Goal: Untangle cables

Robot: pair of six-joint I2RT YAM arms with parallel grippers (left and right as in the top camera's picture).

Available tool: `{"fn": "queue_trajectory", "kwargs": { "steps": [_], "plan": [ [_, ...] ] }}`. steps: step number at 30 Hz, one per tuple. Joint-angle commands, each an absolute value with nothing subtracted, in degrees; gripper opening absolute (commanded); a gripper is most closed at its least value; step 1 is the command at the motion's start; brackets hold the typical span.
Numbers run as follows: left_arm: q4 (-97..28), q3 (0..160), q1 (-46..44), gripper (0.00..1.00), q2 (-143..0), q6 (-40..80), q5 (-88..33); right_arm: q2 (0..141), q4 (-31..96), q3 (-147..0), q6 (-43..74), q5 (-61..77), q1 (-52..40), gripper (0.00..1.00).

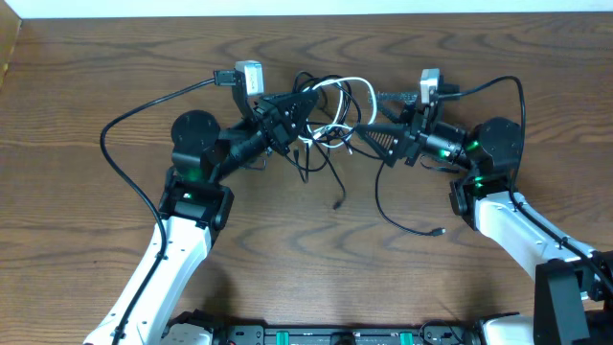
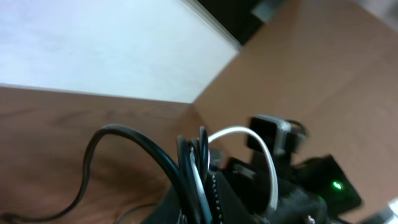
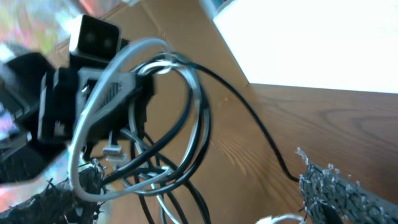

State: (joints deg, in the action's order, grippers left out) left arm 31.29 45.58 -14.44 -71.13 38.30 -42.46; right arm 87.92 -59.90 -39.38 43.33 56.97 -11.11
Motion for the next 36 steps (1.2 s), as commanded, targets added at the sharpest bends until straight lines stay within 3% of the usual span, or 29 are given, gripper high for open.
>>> {"fn": "queue_trajectory", "kwargs": {
  "steps": [1,9,16,26,30,33,36],
  "plan": [
    [36.05,46.35,-14.59,0.08,-70.35,35.24,-51.07,87.9,-62.54,-39.64,53.67,51.48,-10.81,0.99],
    [37.23,46.35,-14.55,0.08,-70.35,30.79,-55.81,87.9,-75.9,-39.64,59.79,51.33,-10.81,0.99],
    [42.22,46.35,-14.55,0.08,-70.35,30.02,-63.94,87.9,-76.6,-39.66,59.51,50.02,-10.61,0.99],
    [42.76,46.35,-14.57,0.08,-70.37,30.02,-64.1,87.9,-80.05,-39.66,56.69,50.52,-12.6,0.99],
    [42.76,46.35,-14.61,0.08,-70.37,30.02,-64.1,87.9,-81.65,-39.66,55.59,50.5,-13.85,0.87],
    [42.57,46.35,-14.61,0.08,-70.37,30.04,-64.1,87.9,-81.65,-39.66,55.24,50.5,-14.39,0.63],
    [42.57,46.35,-14.61,0.08,-70.37,30.04,-64.07,87.9,-81.67,-39.66,55.24,50.48,-14.92,0.45]
  ]
}}
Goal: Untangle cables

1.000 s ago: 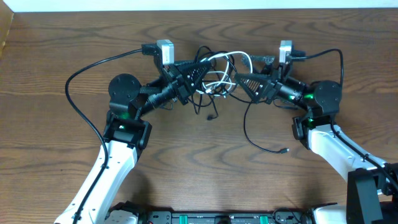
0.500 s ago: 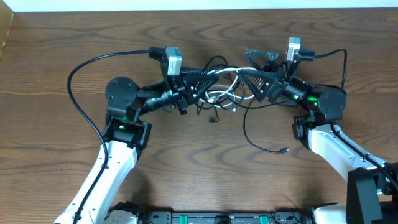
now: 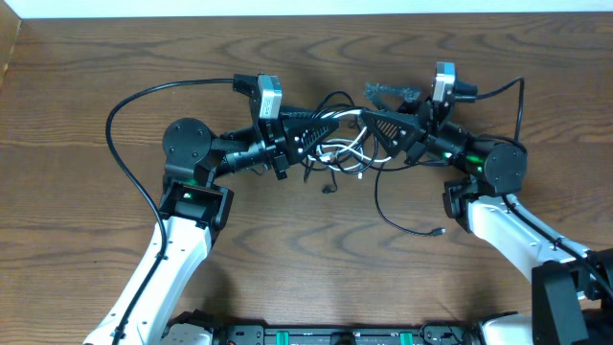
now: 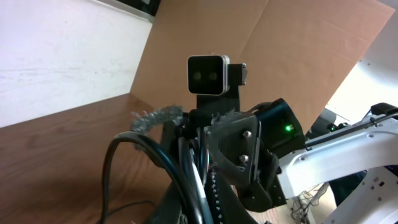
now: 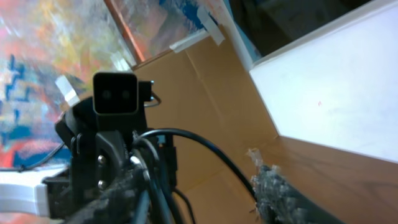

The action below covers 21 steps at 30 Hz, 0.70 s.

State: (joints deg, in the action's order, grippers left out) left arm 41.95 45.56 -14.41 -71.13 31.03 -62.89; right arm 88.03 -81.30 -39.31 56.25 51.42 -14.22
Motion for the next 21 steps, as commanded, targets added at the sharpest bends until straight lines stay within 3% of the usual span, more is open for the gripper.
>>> {"fn": "queue_trajectory", "kwargs": {
  "steps": [1,3,8,21],
  "plan": [
    [42.57,46.35,-14.61,0.08,-70.37,30.04,-64.1,87.9,-81.67,-39.68,55.24,50.43,-15.14,0.4],
    [42.57,46.35,-14.61,0.08,-70.37,30.04,-64.07,87.9,-81.67,-39.68,55.24,50.43,-15.51,0.32],
    [42.57,46.35,-14.61,0.08,-70.37,30.02,-64.05,87.9,-81.67,-39.7,55.27,49.6,-16.08,0.01],
    [42.39,46.35,-14.55,0.08,-70.41,29.98,-63.46,87.9,-80.93,-39.7,57.47,49.06,-15.7,0.01]
  ]
}}
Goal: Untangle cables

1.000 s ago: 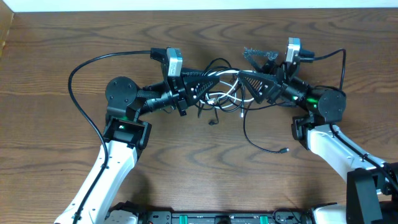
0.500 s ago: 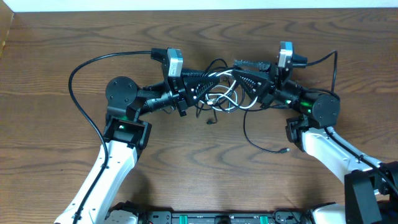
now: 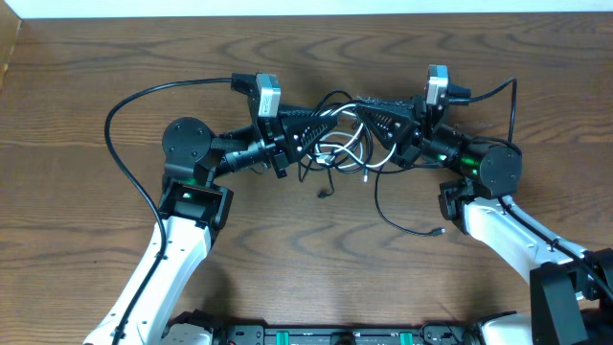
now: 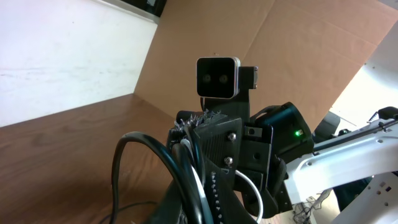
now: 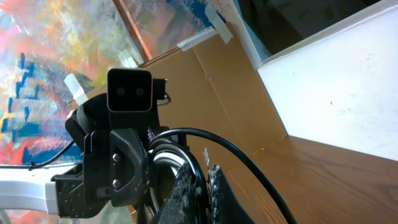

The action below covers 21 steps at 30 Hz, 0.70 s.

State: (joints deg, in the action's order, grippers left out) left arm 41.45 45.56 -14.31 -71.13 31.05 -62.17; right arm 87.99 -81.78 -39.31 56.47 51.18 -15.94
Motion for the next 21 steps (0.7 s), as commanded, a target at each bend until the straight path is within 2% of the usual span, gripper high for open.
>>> {"fn": "queue_trajectory", "kwargs": {
  "steps": [1,3,4,5,7,9,13,21],
  "plan": [
    [41.95,46.35,-14.55,0.17,-70.41,29.98,-63.46,87.9,-80.44,-39.7,57.78,49.3,-15.4,0.01],
    [40.32,46.33,-14.55,0.31,-70.41,29.98,-63.46,87.9,-79.79,-39.68,57.91,49.98,-14.63,0.01],
    [39.22,46.33,-14.55,0.5,-70.41,29.98,-63.46,87.9,-79.68,-39.68,58.3,50.35,-14.33,0.01],
    [38.17,46.3,-14.55,0.56,-70.41,29.98,-63.46,87.9,-79.72,-39.68,58.35,50.85,-14.09,0.01],
    [36.07,46.3,-14.55,0.6,-70.41,29.52,-63.44,87.9,-79.72,-39.68,58.52,51.96,-13.56,0.01],
    [34.54,46.3,-14.55,0.69,-70.41,27.27,-63.44,87.9,-79.72,-39.68,58.92,52.95,-13.08,0.01],
    [32.86,46.3,-14.55,0.78,-70.41,26.13,-63.48,87.9,-79.68,-39.64,59.24,54.46,-11.51,0.01],
    [26.06,46.3,-14.55,0.84,-70.41,23.59,-63.46,87.9,-79.44,-39.57,61.14,58.72,-7.38,0.01]
  ]
}}
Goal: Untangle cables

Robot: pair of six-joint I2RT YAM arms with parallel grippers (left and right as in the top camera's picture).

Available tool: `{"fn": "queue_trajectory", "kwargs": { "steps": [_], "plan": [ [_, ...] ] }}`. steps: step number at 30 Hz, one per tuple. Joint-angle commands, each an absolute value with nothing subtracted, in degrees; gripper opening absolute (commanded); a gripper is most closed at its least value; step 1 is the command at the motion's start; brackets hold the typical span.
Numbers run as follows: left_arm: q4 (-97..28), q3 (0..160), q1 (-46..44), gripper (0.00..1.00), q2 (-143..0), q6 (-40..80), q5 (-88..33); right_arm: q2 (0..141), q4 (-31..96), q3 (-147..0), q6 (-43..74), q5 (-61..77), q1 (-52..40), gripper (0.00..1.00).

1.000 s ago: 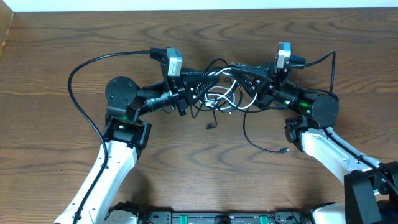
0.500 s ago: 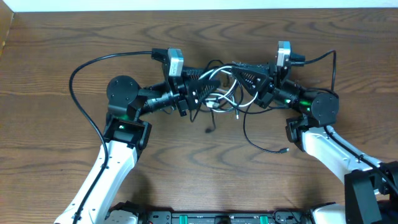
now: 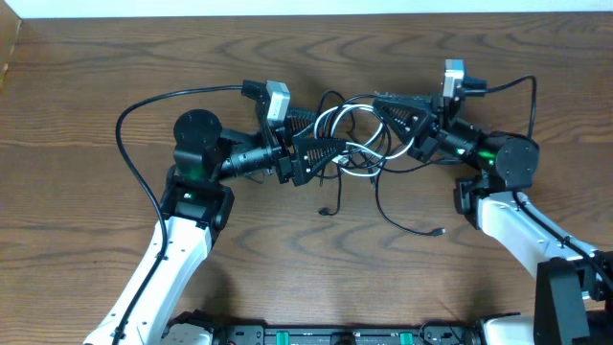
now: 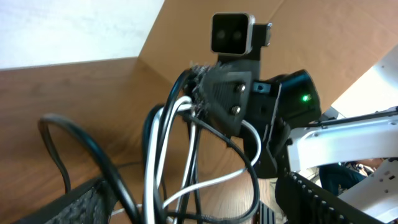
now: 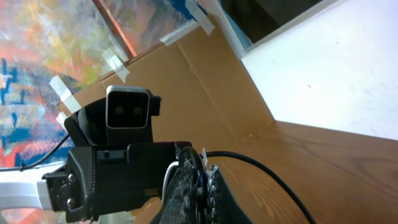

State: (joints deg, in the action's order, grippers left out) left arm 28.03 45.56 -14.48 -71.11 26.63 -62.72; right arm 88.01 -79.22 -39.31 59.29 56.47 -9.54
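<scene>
A tangle of black and white cables (image 3: 351, 134) hangs between my two grippers above the table's middle. My left gripper (image 3: 319, 159) is open, and several strands pass between its spread fingers without being clamped. In the left wrist view the left gripper (image 4: 193, 190) shows one finger (image 4: 81, 200) at the lower left, with black and white loops (image 4: 163, 155) between it and the other. My right gripper (image 3: 385, 107) is shut on the cables from the right. The right wrist view shows the right gripper (image 5: 202, 173) pinched on a black cable (image 5: 261, 167).
Two loose black cable ends lie on the brown table (image 3: 77, 240), one plug end (image 3: 326, 211) below the tangle and another plug end (image 3: 439, 231) to its right. The left arm's own black lead (image 3: 129, 163) loops out to the left.
My left gripper has opened and let go of the cable bundle, which now runs loose between its fingers. The right gripper stays shut on the cables and sits slightly further right.
At first my left gripper was shut on the bundle and the right stood open beside it. Then both were raised, the right still open at the left's tip. Then the right was shut on the cables there. Now the left has opened.
</scene>
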Motion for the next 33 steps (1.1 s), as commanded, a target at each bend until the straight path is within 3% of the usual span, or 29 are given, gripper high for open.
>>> {"fn": "queue_trajectory", "kwargs": {
  "steps": [1,30,33],
  "plan": [
    [24.95,46.3,-14.55,0.84,-70.41,22.63,-63.46,87.9,-79.46,-39.57,61.98,59.35,-6.66,0.01],
    [-1.76,46.3,-14.55,0.85,-70.41,1.91,-62.41,87.9,-76.73,-39.09,63.79,62.98,-1.04,0.01],
    [-5.04,46.3,-14.55,0.7,-70.41,1.91,-57.69,87.9,-76.73,-39.09,63.59,62.96,-1.04,0.01]
  ]
}}
